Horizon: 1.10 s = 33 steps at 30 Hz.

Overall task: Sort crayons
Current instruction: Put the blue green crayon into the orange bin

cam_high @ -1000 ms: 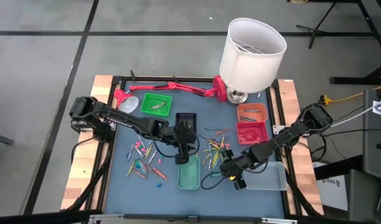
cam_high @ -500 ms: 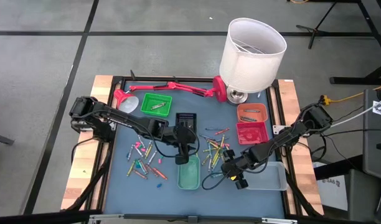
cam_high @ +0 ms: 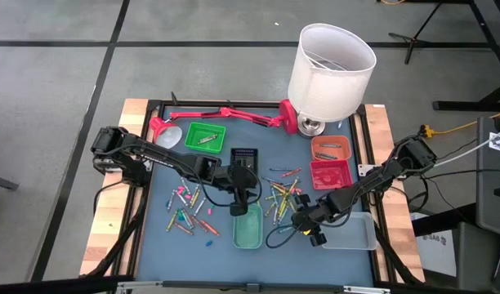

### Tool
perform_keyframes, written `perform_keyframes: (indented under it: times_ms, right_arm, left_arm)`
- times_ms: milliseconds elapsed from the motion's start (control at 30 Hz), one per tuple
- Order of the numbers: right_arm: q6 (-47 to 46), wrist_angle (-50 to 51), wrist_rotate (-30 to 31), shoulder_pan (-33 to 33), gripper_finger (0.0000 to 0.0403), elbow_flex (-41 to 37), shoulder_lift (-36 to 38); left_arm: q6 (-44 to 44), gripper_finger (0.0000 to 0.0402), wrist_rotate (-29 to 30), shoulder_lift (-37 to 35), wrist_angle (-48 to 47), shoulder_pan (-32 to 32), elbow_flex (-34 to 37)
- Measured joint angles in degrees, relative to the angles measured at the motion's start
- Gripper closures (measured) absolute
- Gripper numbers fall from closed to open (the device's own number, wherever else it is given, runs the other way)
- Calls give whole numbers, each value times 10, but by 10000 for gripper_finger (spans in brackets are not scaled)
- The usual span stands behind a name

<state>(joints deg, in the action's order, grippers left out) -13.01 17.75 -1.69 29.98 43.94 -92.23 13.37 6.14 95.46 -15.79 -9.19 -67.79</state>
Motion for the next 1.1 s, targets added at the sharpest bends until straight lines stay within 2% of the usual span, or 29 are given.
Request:
perform_keyframes:
  times_ms: [467, 833, 1100]
  right_arm:
    - [0, 2, 14, 0, 262, 0, 0]
    - [0, 1, 30, 0, 332, 0, 0]
    - [0, 0, 27, 0, 351, 0, 0]
  left_arm:
    - [0, 294, 0, 0, 0, 0, 0]
    - [0, 294, 0, 0, 0, 0, 0]
    - [0, 294, 0, 0, 0, 0, 0]
